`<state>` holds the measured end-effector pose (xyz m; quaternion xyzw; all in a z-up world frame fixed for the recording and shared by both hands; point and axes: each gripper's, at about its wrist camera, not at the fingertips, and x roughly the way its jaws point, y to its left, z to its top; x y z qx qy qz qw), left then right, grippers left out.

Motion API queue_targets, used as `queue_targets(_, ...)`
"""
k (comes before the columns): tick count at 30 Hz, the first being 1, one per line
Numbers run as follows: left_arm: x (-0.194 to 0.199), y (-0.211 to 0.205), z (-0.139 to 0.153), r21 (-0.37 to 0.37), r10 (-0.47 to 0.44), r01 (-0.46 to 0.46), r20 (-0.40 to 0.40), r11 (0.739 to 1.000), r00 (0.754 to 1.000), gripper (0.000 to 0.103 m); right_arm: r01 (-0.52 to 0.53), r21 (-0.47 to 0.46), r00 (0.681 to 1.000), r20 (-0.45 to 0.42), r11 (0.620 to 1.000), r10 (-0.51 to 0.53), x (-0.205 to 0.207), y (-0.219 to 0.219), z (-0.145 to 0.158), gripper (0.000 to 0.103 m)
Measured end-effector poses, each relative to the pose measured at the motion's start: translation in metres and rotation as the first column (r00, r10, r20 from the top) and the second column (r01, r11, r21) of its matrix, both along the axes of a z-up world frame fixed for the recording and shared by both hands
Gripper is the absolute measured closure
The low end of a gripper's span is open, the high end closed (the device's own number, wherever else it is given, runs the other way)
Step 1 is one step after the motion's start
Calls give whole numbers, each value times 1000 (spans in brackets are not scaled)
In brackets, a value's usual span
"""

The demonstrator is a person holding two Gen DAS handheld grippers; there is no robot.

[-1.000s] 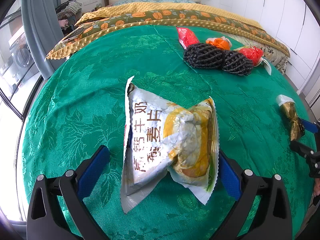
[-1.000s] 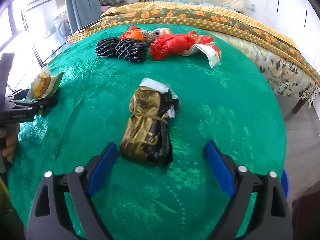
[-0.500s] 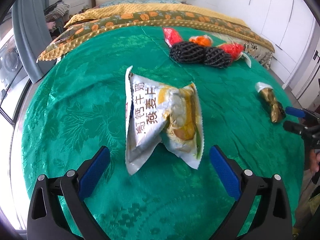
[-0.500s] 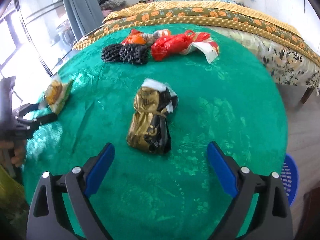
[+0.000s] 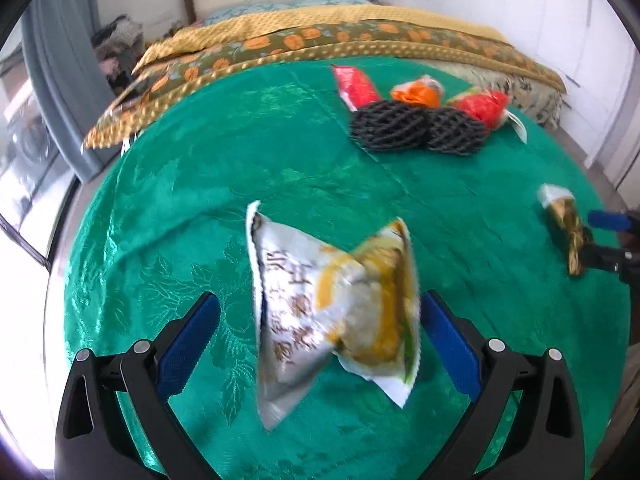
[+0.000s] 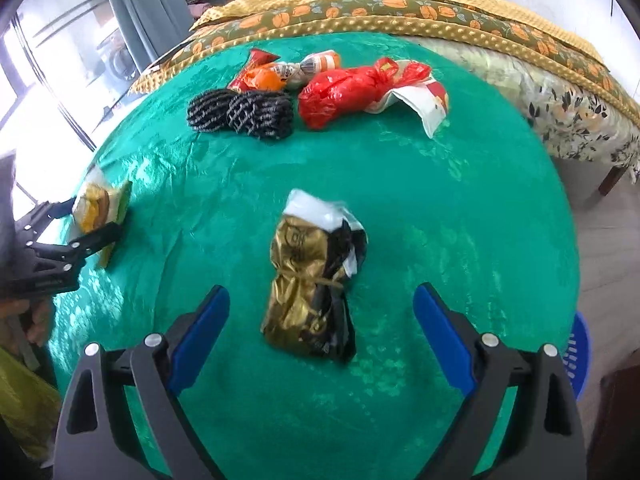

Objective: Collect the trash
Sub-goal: 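Close the right tool on the gold-wrapped bag and lift it, then carry the packet and gold bag to the blue wastebasket and open both tools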

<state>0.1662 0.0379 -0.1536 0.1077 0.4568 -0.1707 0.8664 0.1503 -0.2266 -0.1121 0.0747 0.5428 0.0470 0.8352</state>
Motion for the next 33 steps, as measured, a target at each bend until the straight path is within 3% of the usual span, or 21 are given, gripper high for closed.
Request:
queue_targets(3, 7, 1, -3, -33, 1, -2, -33, 999, 999, 4, -18, -2, 1000, -12, 1000, 18, 6, 4, -1, 18)
queue_targets(6, 7, -4, -4, -17, -19, 18, -30, 1000, 999, 11, -23, -12, 999, -44, 1000, 23, 12, 7, -7, 39)
queue_targets(8, 7, -5, -4, -20, -32, 31, -34, 999, 999, 26, -21, -5, 998, -53, 1000, 21, 14, 7, -8, 62)
queue_targets(11, 4, -5, -1, -31, -40, 40, -29, 999, 999, 43, -21, 4, 999, -34, 1000, 21, 11, 7, -3, 63)
queue_targets(14, 1, -4, 3, -35, -49, 48, -19, 998, 999, 52, -21, 15, 1000, -8, 1000, 21, 5, 7, 4, 63)
queue_targets(23, -21, -15, 23, -95, -88, 89, 23, 991, 996, 57, -21, 53, 999, 29, 998, 19, -10, 2, 15, 63)
queue_targets(33, -48, -61, 48, -136, -186, 191, 45, 972, 981, 57, -31, 98, 998, 51, 995, 26, -27, -1, 20, 63)
